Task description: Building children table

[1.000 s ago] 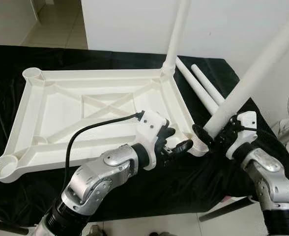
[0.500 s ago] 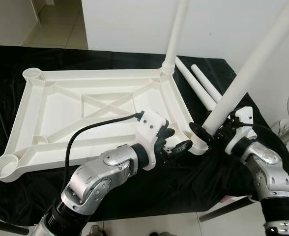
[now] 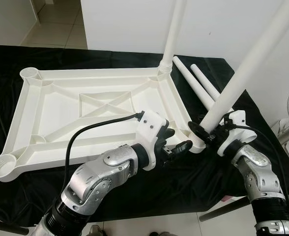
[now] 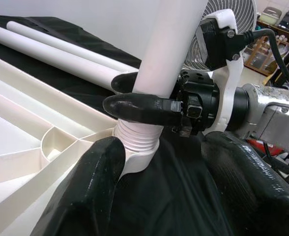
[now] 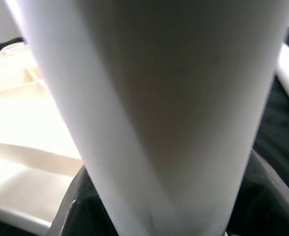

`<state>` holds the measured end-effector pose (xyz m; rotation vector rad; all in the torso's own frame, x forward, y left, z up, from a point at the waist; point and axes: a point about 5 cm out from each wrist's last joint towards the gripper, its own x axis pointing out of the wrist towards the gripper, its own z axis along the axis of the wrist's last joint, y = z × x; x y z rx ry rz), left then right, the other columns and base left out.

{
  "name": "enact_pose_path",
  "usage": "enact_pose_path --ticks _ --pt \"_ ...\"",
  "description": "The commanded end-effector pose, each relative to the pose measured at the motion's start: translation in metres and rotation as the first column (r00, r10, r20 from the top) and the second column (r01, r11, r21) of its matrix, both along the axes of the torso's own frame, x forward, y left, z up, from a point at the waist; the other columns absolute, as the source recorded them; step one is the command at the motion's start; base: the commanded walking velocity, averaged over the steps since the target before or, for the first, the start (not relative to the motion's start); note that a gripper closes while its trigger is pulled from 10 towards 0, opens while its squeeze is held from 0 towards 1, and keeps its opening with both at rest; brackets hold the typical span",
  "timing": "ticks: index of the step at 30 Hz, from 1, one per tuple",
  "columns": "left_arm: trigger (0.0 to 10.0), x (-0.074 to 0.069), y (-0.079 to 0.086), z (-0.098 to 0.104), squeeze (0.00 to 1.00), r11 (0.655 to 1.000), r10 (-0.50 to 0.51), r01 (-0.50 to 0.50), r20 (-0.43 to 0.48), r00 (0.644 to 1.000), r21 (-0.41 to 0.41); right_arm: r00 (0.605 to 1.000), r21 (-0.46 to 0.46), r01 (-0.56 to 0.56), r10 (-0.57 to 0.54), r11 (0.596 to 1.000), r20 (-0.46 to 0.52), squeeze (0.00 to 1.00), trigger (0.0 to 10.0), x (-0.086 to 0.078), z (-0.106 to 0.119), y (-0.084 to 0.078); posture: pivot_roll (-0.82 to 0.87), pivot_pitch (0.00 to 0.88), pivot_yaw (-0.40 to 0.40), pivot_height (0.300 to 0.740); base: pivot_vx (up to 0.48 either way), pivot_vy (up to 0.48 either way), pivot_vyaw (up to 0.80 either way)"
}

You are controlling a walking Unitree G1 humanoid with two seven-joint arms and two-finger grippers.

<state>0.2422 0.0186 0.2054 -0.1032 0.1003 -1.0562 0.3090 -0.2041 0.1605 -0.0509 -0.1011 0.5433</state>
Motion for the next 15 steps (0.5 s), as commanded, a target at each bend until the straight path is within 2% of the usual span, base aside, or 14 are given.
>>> enact_pose_path --ticks 1,5,10,15 --pt "10.0 -0.007 -0.003 0.001 0.00 0.997 -0.077 0.077 0.006 0.997 -0.008 0.999 0.024 0.040 -0.039 0.999 -0.032 0.00 10.0 -0.002 -0.006 0.000 0.00 0.126 -0.050 0.740 0.000 0.000 0.00" --pt "10.0 -0.007 -0.004 0.001 0.00 0.997 -0.076 0.076 0.004 0.997 -0.009 0.995 0.044 0.088 -0.086 0.995 -0.042 0.00 10.0 -0.003 -0.006 0.000 0.00 0.126 -0.050 0.740 0.000 0.000 0.00" --pt "10.0 -0.004 -0.003 -0.005 0.00 0.998 -0.055 0.055 0.017 0.998 0.011 0.979 0.063 0.202 -0.200 0.977 -0.042 0.00 10.0 -0.011 -0.004 0.005 -0.01 0.120 -0.063 0.740 0.000 0.000 0.00" --pt "10.0 -0.003 -0.004 -0.009 0.00 0.999 -0.045 0.045 0.010 0.999 0.013 0.965 0.082 0.260 -0.257 0.962 -0.050 0.00 10.0 -0.017 -0.002 0.015 -0.02 0.121 -0.069 0.740 0.000 0.000 0.00"
